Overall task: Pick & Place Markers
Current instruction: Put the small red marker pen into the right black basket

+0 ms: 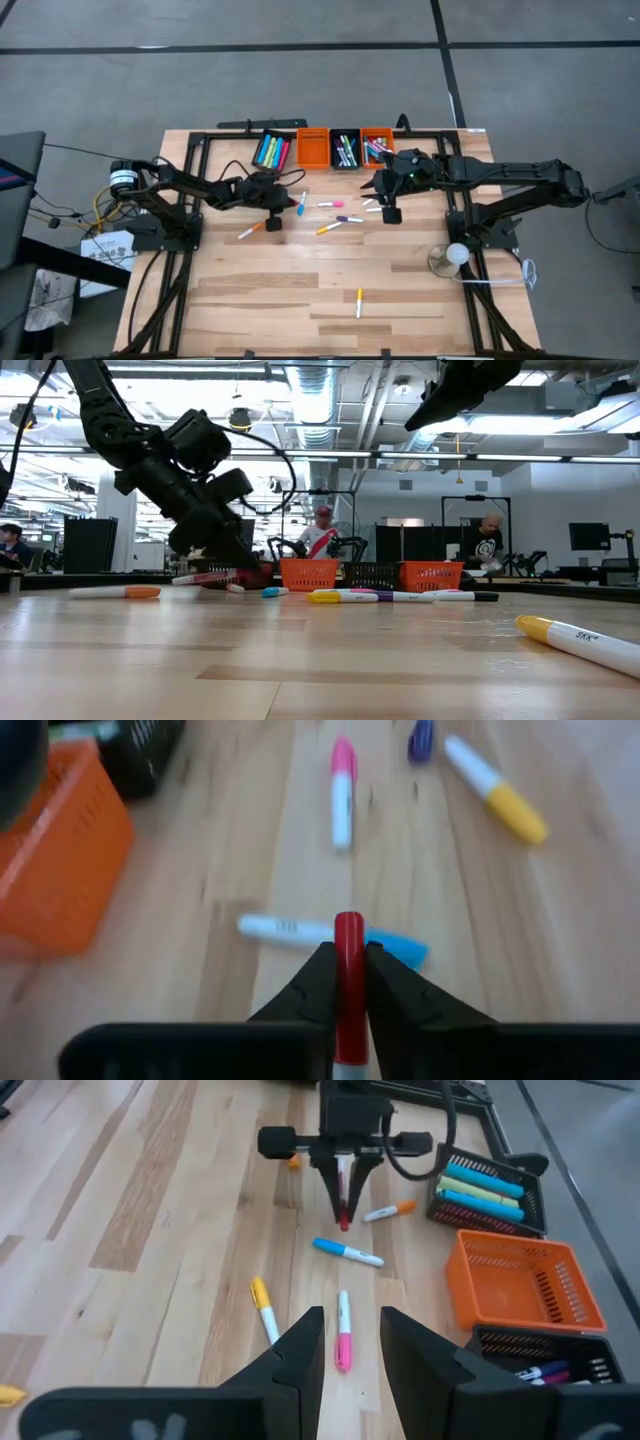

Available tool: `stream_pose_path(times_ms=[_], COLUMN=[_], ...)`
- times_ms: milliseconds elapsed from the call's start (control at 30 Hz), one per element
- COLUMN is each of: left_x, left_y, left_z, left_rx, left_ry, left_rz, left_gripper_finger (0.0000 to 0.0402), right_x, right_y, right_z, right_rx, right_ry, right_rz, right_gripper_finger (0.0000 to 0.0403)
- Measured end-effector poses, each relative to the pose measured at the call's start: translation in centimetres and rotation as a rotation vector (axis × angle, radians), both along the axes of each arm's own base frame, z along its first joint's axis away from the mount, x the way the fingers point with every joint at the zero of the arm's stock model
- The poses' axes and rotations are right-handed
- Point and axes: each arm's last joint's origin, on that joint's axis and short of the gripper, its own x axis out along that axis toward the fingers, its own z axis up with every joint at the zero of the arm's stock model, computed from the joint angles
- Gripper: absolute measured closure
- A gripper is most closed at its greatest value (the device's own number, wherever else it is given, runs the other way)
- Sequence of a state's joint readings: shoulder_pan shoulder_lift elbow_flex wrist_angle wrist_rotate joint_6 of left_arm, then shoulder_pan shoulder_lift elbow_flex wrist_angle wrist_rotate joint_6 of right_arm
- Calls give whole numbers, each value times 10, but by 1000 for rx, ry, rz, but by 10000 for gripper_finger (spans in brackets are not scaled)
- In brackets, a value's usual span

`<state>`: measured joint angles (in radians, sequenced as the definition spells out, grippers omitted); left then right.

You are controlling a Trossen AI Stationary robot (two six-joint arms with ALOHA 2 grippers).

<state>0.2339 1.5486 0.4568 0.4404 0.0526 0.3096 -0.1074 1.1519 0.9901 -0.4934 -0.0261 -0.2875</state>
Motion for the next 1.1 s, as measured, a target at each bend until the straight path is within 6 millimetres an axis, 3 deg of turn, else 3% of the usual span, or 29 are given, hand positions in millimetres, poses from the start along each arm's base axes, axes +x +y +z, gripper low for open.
stream_pose_path(times_ms=[167, 467, 733, 900, 1100], left_x=[10, 26, 24, 20, 23], left_y=[-10, -50, -73, -90, -112], left_z=[12, 46, 81, 92, 105], left_rx=[16, 51, 40, -22, -62], left_ry=[-143, -509, -874, -995, -1049], left_rz=[-38, -187, -254, -306, -373], left_gripper_finger=[368, 366, 361, 367, 361], right_x=[4, 7, 1, 17, 55], right_y=[0, -1, 1, 11, 28], right_z=[-4, -55, -83, -99, -105], right_rx=[-7, -21, 60, 155, 149], right_ry=[-62, -312, -547, -517, -575], right_rz=[2, -7, -40, 90, 198], right_gripper_finger=[313, 313, 313, 313, 313])
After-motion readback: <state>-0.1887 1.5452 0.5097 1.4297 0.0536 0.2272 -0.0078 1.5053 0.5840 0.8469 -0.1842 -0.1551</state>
